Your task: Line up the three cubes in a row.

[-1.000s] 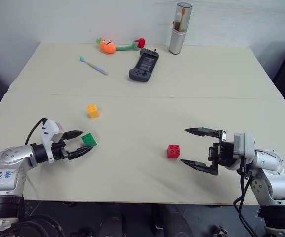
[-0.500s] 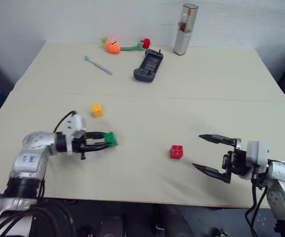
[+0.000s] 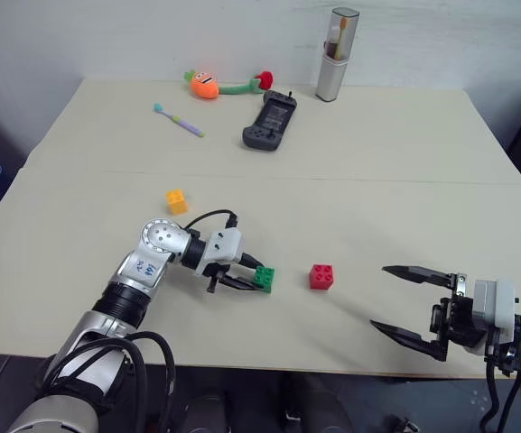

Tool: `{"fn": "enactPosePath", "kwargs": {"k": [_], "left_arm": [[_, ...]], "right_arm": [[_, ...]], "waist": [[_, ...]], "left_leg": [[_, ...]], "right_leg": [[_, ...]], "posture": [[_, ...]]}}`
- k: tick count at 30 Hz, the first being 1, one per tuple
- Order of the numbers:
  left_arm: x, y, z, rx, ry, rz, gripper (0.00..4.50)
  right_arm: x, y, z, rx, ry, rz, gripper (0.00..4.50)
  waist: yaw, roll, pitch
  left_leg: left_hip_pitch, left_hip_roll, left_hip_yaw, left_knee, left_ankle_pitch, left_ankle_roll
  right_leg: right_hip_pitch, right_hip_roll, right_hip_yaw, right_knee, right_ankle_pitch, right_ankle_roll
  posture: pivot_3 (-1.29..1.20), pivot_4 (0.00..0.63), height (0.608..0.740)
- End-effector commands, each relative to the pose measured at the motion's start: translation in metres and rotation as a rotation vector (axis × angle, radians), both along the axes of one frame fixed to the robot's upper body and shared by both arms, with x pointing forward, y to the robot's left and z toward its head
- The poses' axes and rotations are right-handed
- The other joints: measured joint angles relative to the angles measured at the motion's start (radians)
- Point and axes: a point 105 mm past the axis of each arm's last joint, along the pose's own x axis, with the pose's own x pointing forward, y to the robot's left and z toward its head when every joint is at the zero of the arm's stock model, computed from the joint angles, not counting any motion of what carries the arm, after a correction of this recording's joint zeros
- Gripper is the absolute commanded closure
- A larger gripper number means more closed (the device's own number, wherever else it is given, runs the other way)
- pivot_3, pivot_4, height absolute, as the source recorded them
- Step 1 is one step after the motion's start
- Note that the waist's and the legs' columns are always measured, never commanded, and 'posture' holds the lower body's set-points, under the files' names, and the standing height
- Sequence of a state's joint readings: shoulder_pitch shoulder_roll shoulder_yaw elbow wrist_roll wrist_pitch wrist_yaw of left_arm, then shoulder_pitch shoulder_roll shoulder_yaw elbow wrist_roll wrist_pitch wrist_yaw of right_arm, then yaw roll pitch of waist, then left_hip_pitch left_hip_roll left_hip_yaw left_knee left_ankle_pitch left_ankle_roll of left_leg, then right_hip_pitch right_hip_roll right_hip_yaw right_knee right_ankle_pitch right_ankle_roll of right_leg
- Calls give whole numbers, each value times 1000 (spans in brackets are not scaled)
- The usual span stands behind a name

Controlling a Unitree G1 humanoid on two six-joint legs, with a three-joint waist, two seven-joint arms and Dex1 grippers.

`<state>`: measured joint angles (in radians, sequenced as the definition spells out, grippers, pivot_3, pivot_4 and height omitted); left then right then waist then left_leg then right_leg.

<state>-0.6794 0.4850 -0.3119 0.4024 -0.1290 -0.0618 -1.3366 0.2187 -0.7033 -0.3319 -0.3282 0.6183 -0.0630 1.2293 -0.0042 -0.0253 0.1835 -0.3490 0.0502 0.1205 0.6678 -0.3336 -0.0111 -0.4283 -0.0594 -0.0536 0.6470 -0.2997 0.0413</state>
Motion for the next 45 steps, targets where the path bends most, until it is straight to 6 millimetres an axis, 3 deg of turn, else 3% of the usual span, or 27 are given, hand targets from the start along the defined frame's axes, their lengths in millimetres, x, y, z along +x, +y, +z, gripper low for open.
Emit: {"fn": "enactPosePath", "kwargs": {"k": [1, 8, 19, 24, 28, 31, 35, 40, 41, 45], "left_arm": [[0, -2, -8, 21, -11, 35, 3034], [8, -4, -12, 38, -22, 106, 3034], [0, -2, -14, 51, 36, 169, 3034], [4, -4, 11, -69, -23, 212, 1462], [-9, 14, 19, -69, -15, 192, 275], [-16, 35, 19, -46, -15, 217, 275], [-30, 95, 17, -45, -2, 385, 275], [-38, 178, 27, -319, -97, 785, 130], [-45, 200, 24, -343, -104, 889, 130], [-79, 257, 11, -387, -108, 1184, 130]], "right_arm": [[-3, 1, 13, 9, -55, -12, 0], [-5, 6, 15, 17, -52, -9, 0], [1, 12, 17, 31, -48, 8, 0], [3, 14, 16, 35, -46, 17, 0], [4, 15, 15, 37, -42, 24, 0], [5, 15, 13, 38, -38, 28, 0], [6, 16, 13, 53, -47, 39, 0], [11, 21, 12, 106, -80, 55, 0], [13, 24, 12, 119, -85, 58, 0], [17, 32, 12, 145, -112, 67, 0]], "waist": [[3, 0, 0], [10, 0, 0], [7, 0, -1], [3, 0, 0], [0, 0, 0], [-2, 0, 0], [-8, 0, 0], [-5, 0, 0], [-4, 0, 0], [-13, -1, -1]], "left_leg": [[0, 0, 0, 0, 0, 0], [0, -2, -1, 1, 1, 3], [1, -2, -2, 1, 1, 4], [0, -2, -2, 1, 1, 3], [-2, -1, -2, 1, 1, 3], [-1, -1, -1, 0, 1, 2], [-1, 0, -1, 0, 1, 2], [0, 0, -2, -1, 0, 5], [0, 0, -2, -1, -1, 6], [0, 0, -2, -2, -1, 6]], "right_leg": [[0, 0, 0, 0, 0, 0], [2, -3, 0, -1, 1, 2], [3, -3, 0, -1, 1, 2], [2, -2, 0, -1, 1, 2], [0, -2, 0, 0, 1, 2], [0, -2, 0, 0, 1, 2], [0, -2, 1, -1, 1, 2], [0, -4, 0, -1, 1, 1], [1, -4, 0, -1, 1, 1], [0, -4, 0, -1, 1, 1]], "posture": [[0, 150, 740], [0, 150, 740], [0, 150, 740], [0, 150, 740], [0, 150, 740], [0, 150, 740], [0, 150, 740], [0, 150, 740], [0, 150, 740], [0, 150, 740]]}}
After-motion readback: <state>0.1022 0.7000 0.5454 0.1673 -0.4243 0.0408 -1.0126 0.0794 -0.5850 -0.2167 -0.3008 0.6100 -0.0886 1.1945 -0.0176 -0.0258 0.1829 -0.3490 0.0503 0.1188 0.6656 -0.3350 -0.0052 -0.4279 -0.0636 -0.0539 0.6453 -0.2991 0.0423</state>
